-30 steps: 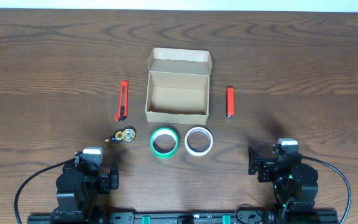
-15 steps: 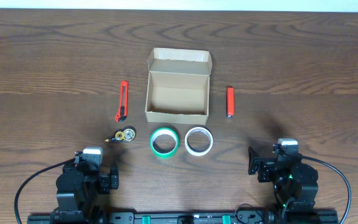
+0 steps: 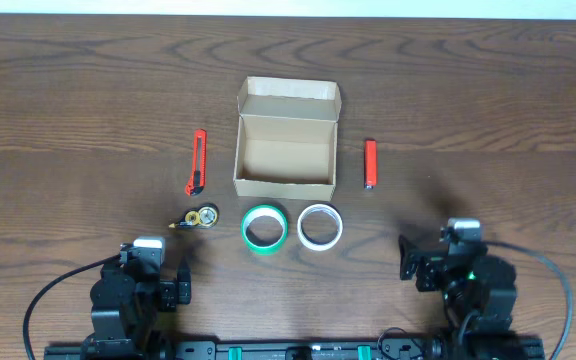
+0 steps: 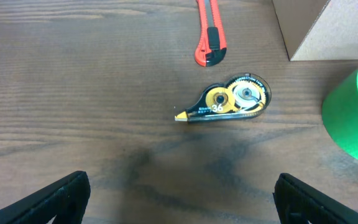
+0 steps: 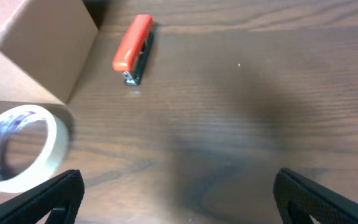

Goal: Pack container
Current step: 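Reach the right gripper to the red stapler and grasp it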

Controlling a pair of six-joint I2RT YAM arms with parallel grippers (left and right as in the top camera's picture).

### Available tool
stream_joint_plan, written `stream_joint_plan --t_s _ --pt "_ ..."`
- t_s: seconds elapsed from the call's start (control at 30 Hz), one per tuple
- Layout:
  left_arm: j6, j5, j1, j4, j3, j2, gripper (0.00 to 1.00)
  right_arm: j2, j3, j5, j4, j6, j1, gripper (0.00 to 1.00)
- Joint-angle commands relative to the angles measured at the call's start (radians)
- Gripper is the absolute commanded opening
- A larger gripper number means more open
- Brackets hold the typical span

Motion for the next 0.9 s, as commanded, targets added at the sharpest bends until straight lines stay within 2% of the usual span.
stream_joint_plan --t_s 0.0,0.27,0.47,0.63,0.73,0.87 --pt "0.009 -0.019 0.008 -0.003 -0.006 -0.007 0.95 0.172 0.194 -0.027 -0.011 0.008 0.001 0.99" --pt "0.009 -0.019 0.008 -0.003 -0.006 -0.007 0.96 0.713 0.731 -0.031 -0.241 -0.008 0.028 0.99" --pt "0.009 -0.019 0.008 -0.003 -0.006 -0.007 0.95 1.055 1.04 0.034 -0.346 0.014 0.11 0.99" --pt "0.009 -0.019 0.008 -0.003 -0.006 -0.007 0.95 1.266 1.178 0.138 -0.371 0.114 0.183 0.99" --pt "0.009 -0.019 0.008 -0.003 -0.006 -0.007 0.95 1.358 1.197 0.172 -0.351 0.206 0.199 0.99" --pt "0.009 -0.019 0.008 -0.003 -0.006 -0.007 0.95 1.444 1.197 0.175 -0.33 0.245 0.202 0.99"
